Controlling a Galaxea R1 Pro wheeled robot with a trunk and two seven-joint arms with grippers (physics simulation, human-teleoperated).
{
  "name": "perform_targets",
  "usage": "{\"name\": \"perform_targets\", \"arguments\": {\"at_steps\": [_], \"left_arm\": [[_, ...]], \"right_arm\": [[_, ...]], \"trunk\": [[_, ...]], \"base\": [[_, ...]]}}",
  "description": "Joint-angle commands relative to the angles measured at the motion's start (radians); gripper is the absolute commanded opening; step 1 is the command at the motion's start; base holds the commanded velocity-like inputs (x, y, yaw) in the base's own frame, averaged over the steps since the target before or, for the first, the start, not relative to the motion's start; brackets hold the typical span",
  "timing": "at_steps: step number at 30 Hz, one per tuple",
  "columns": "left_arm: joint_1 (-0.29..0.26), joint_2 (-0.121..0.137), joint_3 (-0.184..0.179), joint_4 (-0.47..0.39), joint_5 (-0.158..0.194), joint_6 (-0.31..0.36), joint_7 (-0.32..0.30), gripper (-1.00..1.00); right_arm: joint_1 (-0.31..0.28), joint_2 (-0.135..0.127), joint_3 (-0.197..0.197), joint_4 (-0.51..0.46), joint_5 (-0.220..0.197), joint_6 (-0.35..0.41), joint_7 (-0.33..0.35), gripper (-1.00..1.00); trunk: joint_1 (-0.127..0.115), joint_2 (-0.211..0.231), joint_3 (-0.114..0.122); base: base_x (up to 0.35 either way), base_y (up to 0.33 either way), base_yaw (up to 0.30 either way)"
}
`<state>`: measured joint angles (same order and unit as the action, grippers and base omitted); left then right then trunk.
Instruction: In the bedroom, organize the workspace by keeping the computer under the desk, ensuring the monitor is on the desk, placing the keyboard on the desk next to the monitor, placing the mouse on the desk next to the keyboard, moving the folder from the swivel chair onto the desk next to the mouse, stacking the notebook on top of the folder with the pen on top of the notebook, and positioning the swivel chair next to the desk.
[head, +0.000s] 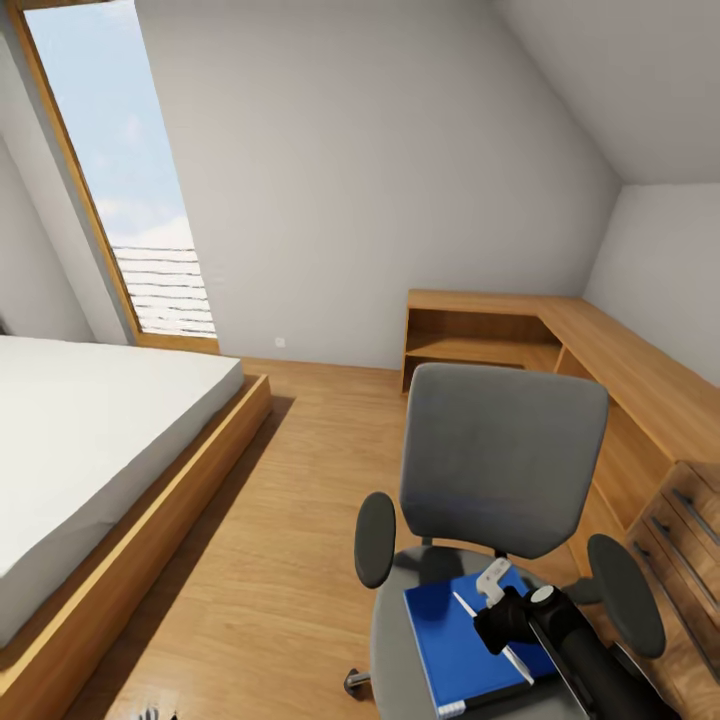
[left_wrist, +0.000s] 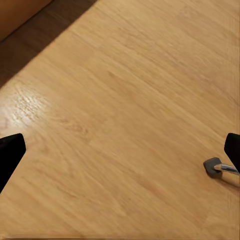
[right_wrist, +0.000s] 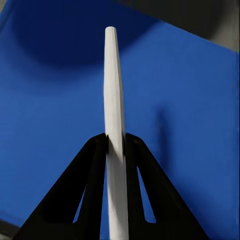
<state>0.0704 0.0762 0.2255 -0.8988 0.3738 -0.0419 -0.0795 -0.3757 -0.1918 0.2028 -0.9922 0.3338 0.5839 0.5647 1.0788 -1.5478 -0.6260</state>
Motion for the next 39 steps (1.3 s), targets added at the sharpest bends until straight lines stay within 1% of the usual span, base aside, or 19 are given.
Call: {"name": "perform_targets", "arguments": {"at_steps": [1,5,7,11,15,20,25,27,28,32,34,37,39], "left_arm": [[0.0,0.0,0.0,0.006,0.01,-0.008,-0.006,1.0],[0.0,-0.002,-0.002,0.026,0.007,-0.03,-0.006,1.0],[0.0,-0.002,-0.002,0.029,0.007,-0.033,-0.006,1.0],[0.0,-0.002,-0.001,0.034,0.008,-0.037,-0.007,1.0],[0.0,-0.003,-0.002,0.049,0.007,-0.038,-0.009,1.0],[0.0,-0.003,-0.003,0.067,0.007,-0.039,-0.009,1.0],[0.0,-0.003,-0.003,0.072,0.007,-0.039,-0.009,1.0],[0.0,-0.003,-0.004,0.082,0.007,-0.039,-0.01,1.0],[0.0,-0.003,-0.004,0.099,0.007,-0.042,-0.008,1.0],[0.0,-0.003,-0.004,0.119,0.007,-0.057,-0.008,1.0],[0.0,-0.003,-0.004,0.13,0.007,-0.072,-0.008,1.0],[0.0,-0.003,-0.004,0.136,0.007,-0.086,-0.008,1.0],[0.0,-0.003,-0.005,0.139,0.007,-0.093,-0.008,1.0]], "right_arm": [[-0.001,0.0,-0.002,-0.003,0.009,0.008,0.006,-1.0],[0.0,0.0,-0.015,-0.027,0.008,0.048,0.007,-1.0],[0.0,0.001,-0.018,-0.039,0.008,0.061,0.007,-1.0],[0.0,0.001,-0.035,-0.075,0.008,0.1,0.008,-1.0],[0.0,0.002,-0.044,-0.096,0.007,0.121,0.008,-1.0],[0.0,0.003,-0.048,-0.106,0.007,0.131,0.009,-1.0],[0.0,0.021,-0.049,-0.108,0.008,0.132,0.007,-1.0],[0.0,0.031,-0.051,-0.109,0.009,0.132,0.007,-1.0],[0.0,0.041,-0.055,-0.11,0.009,0.132,0.007,-1.0],[0.0,0.049,-0.056,-0.111,0.008,0.133,0.006,-1.0],[0.0,0.061,-0.06,-0.114,0.008,0.134,0.006,-1.0],[-0.001,0.071,-0.075,-0.123,0.008,0.134,0.006,-1.0],[0.0,0.078,-0.098,-0.131,0.008,0.134,0.006,-1.0]], "trunk": [[-0.004,0.007,0.002],[-0.019,0.035,0.015],[-0.027,0.049,0.021],[-0.042,0.077,0.034],[-0.058,0.105,0.046],[-0.077,0.14,0.062],[-0.096,0.175,0.078],[-0.104,0.189,0.084],[-0.107,0.196,0.087],[-0.123,0.224,0.1],[-0.13,0.238,0.106],[-0.142,0.259,0.115],[-0.15,0.273,0.122]], "base": [[0.0,0.0,0.0],[0.0,0.0,0.0],[0.0,0.0,0.0],[0.0,0.0,0.0],[0.0,0.0,0.0],[0.0,0.0,0.0],[0.0,0.0,0.0],[0.0,0.0,0.0],[0.0,0.0,0.0],[0.0,0.0,-0.002],[0.0,0.0,-0.074],[0.0,0.0,-0.147],[0.0,0.0,-0.204]]}}
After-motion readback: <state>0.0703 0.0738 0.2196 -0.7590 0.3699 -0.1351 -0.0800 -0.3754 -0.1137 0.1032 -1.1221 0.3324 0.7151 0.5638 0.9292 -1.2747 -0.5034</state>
